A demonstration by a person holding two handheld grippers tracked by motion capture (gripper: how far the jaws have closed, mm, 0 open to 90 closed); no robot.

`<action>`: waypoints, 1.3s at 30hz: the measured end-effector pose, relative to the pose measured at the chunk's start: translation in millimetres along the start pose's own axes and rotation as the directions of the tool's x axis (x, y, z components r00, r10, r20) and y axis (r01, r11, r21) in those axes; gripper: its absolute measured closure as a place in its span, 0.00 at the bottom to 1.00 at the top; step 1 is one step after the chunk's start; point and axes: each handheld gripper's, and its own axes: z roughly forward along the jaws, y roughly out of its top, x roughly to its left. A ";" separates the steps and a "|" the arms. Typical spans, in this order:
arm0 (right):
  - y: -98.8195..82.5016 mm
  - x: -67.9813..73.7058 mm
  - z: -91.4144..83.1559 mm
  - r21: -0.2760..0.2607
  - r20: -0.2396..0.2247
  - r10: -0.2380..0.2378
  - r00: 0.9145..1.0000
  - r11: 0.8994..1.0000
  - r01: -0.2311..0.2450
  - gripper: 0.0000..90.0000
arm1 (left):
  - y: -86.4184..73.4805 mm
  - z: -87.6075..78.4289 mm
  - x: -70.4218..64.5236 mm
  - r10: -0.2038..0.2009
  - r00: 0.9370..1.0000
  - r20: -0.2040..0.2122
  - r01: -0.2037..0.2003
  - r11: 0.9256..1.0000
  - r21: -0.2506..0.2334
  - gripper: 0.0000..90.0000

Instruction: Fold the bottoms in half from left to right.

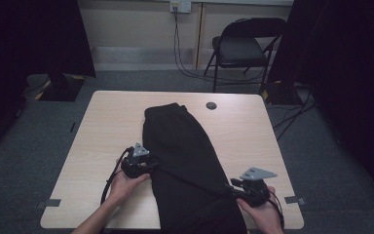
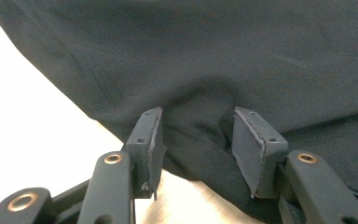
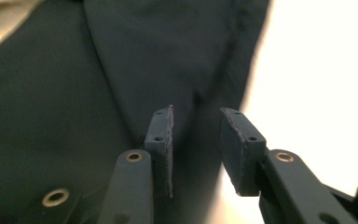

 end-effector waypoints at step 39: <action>11.8 22.4 44.3 0.015 -0.124 -0.122 0.985 0.992 0.125 0.71 | -15.3 -36.3 -63.9 0.140 0.959 0.246 -0.162 0.984 0.069 0.68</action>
